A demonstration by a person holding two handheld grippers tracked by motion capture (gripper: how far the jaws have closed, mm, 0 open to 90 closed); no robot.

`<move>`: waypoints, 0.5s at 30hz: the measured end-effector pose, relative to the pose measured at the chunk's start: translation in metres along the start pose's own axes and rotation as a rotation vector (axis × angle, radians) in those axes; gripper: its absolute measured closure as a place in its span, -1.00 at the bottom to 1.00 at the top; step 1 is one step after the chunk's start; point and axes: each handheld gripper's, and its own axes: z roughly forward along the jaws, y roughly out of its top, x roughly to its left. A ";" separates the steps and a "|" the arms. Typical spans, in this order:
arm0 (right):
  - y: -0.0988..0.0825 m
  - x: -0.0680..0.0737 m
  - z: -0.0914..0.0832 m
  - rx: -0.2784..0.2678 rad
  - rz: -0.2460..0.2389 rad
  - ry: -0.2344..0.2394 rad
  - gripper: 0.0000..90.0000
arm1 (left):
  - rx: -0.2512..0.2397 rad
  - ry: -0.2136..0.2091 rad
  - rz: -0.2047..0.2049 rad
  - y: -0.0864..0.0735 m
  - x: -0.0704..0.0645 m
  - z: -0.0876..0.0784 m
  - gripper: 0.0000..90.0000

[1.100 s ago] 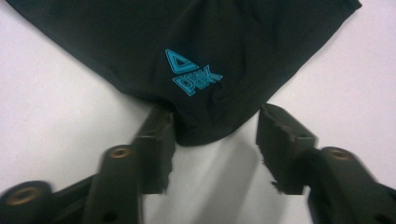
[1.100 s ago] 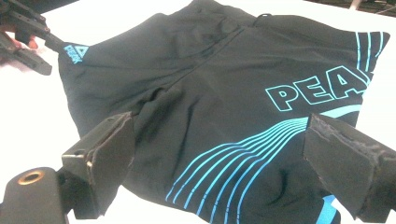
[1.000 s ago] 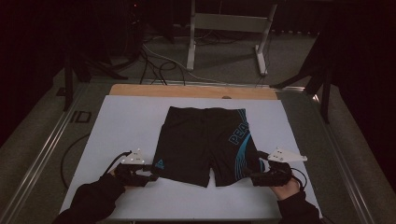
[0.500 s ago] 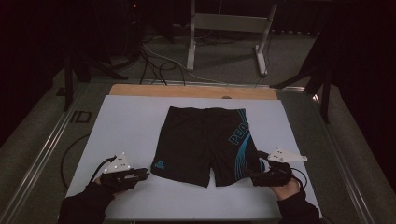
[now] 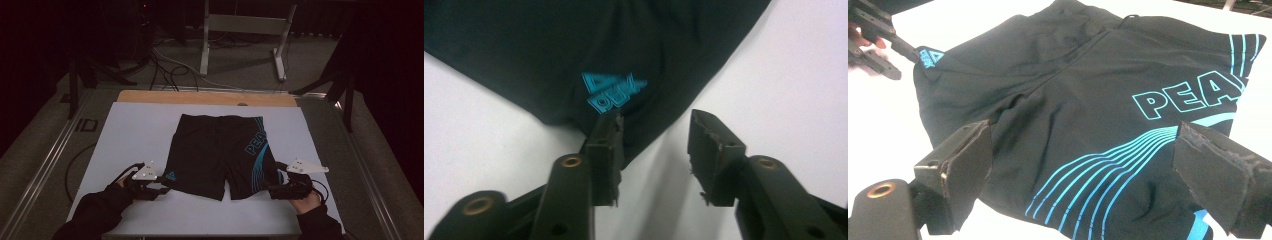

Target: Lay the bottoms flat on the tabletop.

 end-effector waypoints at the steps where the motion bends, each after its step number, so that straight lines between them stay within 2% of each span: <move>1: 0.000 0.000 0.000 0.001 0.000 0.002 -0.78 | 0.002 -0.007 0.005 0.000 0.002 0.000 0.27; 5: 0.000 -0.001 0.000 0.002 0.002 0.003 -0.78 | -0.012 0.003 0.016 0.002 0.007 0.000 0.25; 8: 0.000 0.000 0.000 0.000 0.000 0.004 -0.78 | -0.016 -0.004 0.056 0.006 0.006 -0.002 0.21; 11: -0.001 -0.001 0.002 0.002 0.005 0.003 -0.78 | 0.003 -0.006 0.087 0.008 0.008 -0.001 0.18; 12: -0.001 -0.001 0.002 0.007 0.008 0.004 -0.78 | 0.020 0.005 0.094 0.009 0.010 0.000 0.18; 13: -0.001 -0.001 0.003 0.008 0.005 0.006 -0.78 | 0.023 -0.006 0.093 0.008 0.012 0.001 0.18; 15: -0.001 0.000 0.003 0.013 0.003 0.006 -0.78 | 0.037 0.003 0.094 0.007 0.015 0.003 0.18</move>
